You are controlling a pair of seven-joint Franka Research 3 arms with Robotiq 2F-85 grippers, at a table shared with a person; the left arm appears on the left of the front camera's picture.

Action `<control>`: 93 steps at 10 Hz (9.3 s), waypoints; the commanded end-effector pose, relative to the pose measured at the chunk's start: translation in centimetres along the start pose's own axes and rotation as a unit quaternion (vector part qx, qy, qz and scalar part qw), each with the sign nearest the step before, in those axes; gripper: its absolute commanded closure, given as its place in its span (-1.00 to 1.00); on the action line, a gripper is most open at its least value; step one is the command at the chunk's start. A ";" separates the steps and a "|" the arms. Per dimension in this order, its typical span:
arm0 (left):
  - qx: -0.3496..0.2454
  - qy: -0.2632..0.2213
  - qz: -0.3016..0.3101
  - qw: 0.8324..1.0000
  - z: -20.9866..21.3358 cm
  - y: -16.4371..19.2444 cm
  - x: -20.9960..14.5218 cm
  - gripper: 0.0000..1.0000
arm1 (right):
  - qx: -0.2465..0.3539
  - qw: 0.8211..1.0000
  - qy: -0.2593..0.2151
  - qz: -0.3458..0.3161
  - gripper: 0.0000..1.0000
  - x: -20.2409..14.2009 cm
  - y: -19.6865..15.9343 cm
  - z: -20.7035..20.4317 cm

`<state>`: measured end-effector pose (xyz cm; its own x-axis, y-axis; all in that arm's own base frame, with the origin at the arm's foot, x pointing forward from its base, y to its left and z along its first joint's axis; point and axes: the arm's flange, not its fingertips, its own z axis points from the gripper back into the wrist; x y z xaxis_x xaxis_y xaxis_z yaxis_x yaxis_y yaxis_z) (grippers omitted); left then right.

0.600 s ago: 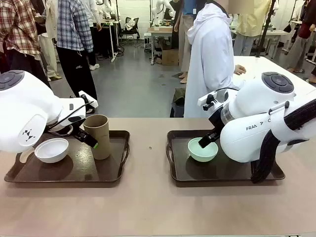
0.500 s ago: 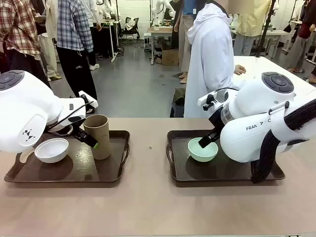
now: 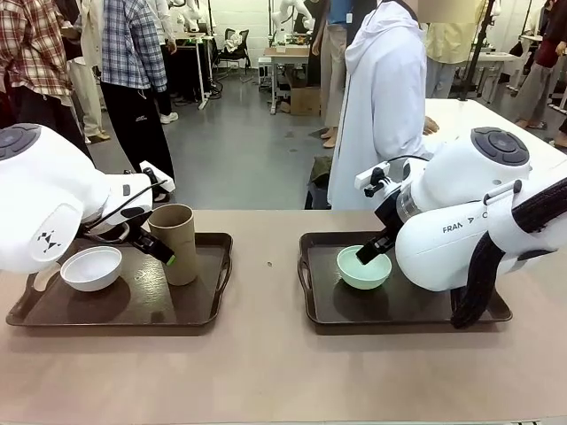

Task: Set up a tray with a mat and arrange the tableware.
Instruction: Pick up the Picnic Bowl and Reusable plastic cup from the Handle tray in front of the human's position and hold them in the air.

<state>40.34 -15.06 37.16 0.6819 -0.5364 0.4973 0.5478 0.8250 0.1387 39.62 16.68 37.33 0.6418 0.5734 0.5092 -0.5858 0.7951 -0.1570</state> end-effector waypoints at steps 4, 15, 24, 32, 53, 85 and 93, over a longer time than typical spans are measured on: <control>0.000 0.000 0.000 1.000 0.0 0.0 0.0 -1.00 | 0.000 1.000 0.000 0.000 -1.00 0.0 0.0 0.0; -0.056 0.090 0.030 0.994 13.7 -3.4 -2.4 -1.00 | 0.067 0.984 0.142 -0.088 -1.00 -3.7 2.3 8.5; -0.132 0.106 0.035 0.985 16.2 -1.6 -2.8 -1.00 | 0.059 0.970 0.189 -0.144 -1.00 -4.0 -2.7 13.9; -0.391 -0.097 0.217 0.889 16.7 14.7 -12.5 -1.00 | 0.353 0.865 0.021 -0.356 -1.00 -16.1 -20.6 16.3; -0.396 -0.082 0.280 0.871 16.3 17.0 -17.4 -1.00 | 0.387 0.817 -0.002 -0.427 -1.00 -22.3 -24.3 14.6; -0.183 0.113 0.129 0.968 22.3 -6.8 14.0 -1.00 | 0.268 0.954 -0.072 0.111 -1.00 -14.9 -32.9 13.7; -0.190 0.109 0.122 0.968 21.4 -8.8 13.2 -1.00 | 0.282 0.951 -0.078 0.101 -1.00 -14.5 -32.4 13.3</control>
<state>34.73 -25.59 61.28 0.8863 -0.3734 0.2739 0.4487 0.8385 -0.3091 42.64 -20.34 46.46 0.4291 0.6477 0.6295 -0.8928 0.4101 0.1866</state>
